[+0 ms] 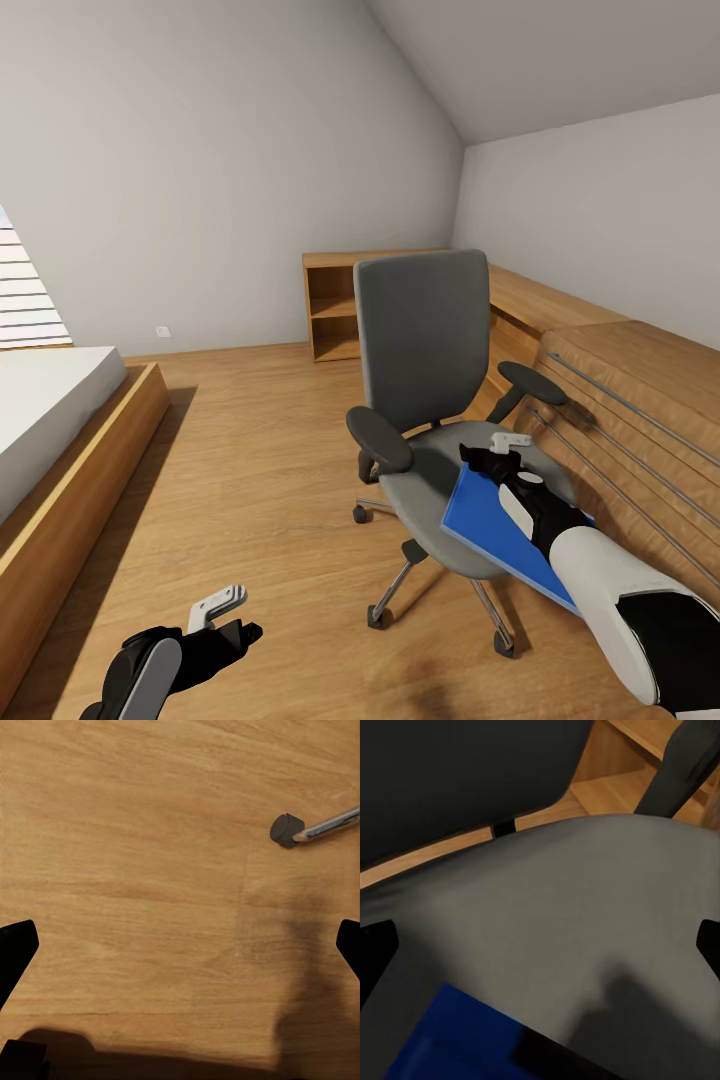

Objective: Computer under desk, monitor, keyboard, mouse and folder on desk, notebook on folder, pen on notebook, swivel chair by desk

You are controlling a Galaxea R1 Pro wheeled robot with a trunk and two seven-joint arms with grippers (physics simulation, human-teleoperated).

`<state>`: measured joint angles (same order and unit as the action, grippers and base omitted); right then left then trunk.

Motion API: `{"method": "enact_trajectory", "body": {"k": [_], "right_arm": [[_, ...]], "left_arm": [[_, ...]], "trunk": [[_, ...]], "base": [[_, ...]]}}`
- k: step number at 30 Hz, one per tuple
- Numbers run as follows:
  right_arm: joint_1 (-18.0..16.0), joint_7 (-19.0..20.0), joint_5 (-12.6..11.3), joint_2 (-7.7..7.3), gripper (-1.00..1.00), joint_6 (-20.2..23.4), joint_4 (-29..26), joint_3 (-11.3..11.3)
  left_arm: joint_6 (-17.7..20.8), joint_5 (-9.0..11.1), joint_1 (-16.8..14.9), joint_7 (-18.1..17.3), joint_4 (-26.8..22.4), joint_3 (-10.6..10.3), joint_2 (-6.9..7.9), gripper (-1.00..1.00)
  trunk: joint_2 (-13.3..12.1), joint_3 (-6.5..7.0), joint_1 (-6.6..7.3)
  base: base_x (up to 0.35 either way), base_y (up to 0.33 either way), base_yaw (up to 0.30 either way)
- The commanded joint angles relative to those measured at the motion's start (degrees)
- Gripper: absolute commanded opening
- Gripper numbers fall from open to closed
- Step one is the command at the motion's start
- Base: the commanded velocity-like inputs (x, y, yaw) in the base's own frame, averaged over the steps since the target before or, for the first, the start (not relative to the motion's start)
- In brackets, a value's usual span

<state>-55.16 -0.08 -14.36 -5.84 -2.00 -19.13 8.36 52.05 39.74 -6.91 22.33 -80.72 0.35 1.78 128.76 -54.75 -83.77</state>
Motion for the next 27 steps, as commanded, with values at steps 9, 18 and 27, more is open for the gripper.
{"method": "enact_trajectory", "body": {"k": [9, 18, 27], "right_arm": [[0.0, 0.1, -0.8, -0.07, 1.00, 1.3, -0.6, 0.3], [0.0, 0.1, -2.5, -1.34, 1.00, 16.0, -7.6, 0.1], [0.2, 0.1, -8.0, -2.15, 1.00, 21.5, -10.1, 0.1]], "left_arm": [[0.2, 0.6, 0.0, 0.5, -0.1, 0.0, 0.05, 1.00], [0.2, 0.6, 0.0, 0.5, -0.1, 0.1, 0.11, 1.00], [0.2, 0.6, 0.0, 0.6, -0.1, 0.2, 0.07, 1.00]], "trunk": [[0.0, -0.05, 0.01], [0.0, -0.05, 0.01], [0.0, 0.19, 0.01]], "base": [[0.000, 0.000, 0.000], [0.000, 0.000, 0.000], [0.000, 0.000, -0.040]]}}
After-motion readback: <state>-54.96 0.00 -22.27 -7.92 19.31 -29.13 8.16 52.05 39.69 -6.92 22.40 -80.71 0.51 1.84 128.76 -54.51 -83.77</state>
